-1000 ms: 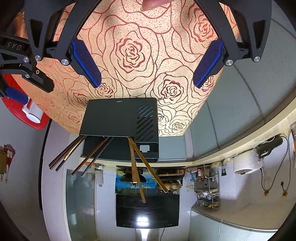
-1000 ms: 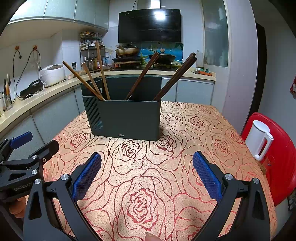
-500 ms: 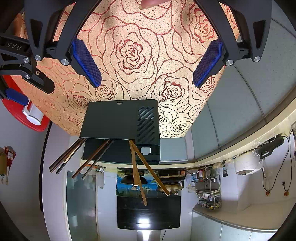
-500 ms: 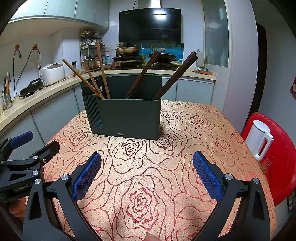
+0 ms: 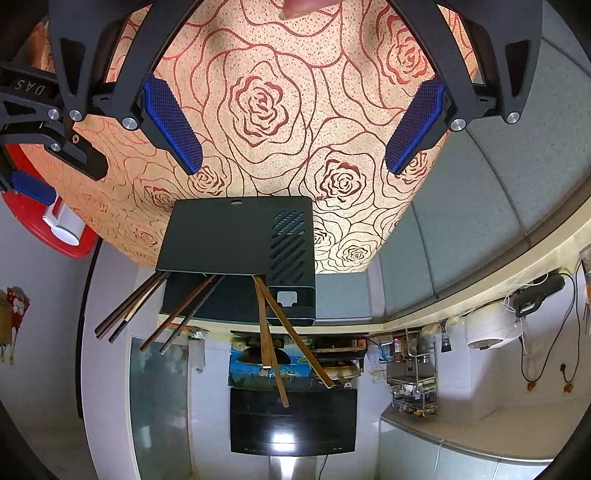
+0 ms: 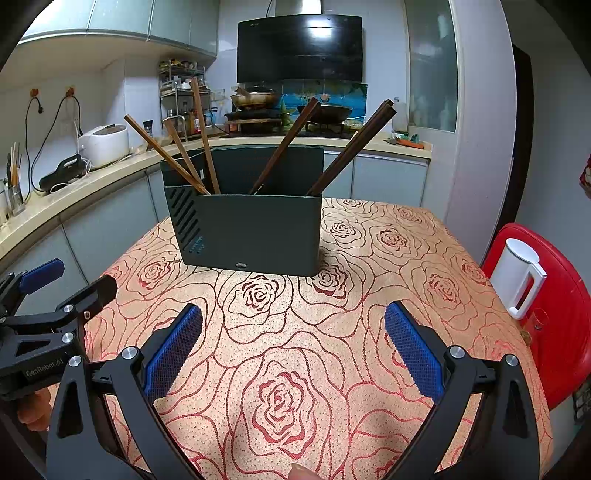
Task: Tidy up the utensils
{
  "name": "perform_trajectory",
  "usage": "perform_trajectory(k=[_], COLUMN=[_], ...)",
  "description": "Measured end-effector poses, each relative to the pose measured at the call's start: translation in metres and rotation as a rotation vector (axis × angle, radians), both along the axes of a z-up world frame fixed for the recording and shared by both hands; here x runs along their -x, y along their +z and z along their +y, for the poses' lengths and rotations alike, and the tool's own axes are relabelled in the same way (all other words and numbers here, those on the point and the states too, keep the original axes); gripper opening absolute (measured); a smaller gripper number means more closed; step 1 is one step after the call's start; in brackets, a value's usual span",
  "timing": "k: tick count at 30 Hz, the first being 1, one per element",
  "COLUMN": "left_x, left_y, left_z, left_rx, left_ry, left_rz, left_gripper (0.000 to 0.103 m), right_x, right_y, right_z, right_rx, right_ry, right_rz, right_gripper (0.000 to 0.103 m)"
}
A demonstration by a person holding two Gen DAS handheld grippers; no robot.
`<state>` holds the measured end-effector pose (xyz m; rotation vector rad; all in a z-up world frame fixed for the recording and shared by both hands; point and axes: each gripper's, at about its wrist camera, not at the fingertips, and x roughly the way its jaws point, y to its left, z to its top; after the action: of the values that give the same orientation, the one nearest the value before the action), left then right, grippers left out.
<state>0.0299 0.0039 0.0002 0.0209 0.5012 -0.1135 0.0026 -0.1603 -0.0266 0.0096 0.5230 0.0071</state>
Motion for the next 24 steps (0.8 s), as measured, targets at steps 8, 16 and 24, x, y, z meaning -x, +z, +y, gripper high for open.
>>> perform_trajectory(k=[8,16,24], left_x=[0.005,-0.003,-0.007], left_y=[0.004,0.001,-0.003], left_z=[0.001,0.008,0.011], left_rx=[-0.003,0.023,0.059], left_ry=[0.004,0.04,0.049], left_rz=[-0.048,-0.007,0.029], left_gripper=[0.096,0.096,0.096], right_x=[-0.002,-0.005,-0.005], right_y=[-0.003,-0.004,-0.005], right_z=[0.002,0.002,0.004], right_rx=[0.003,-0.003,-0.004], right_ry=[-0.001,-0.006,-0.004], right_rz=[0.011,0.022,0.027], right_gripper=[0.096,0.096,0.096])
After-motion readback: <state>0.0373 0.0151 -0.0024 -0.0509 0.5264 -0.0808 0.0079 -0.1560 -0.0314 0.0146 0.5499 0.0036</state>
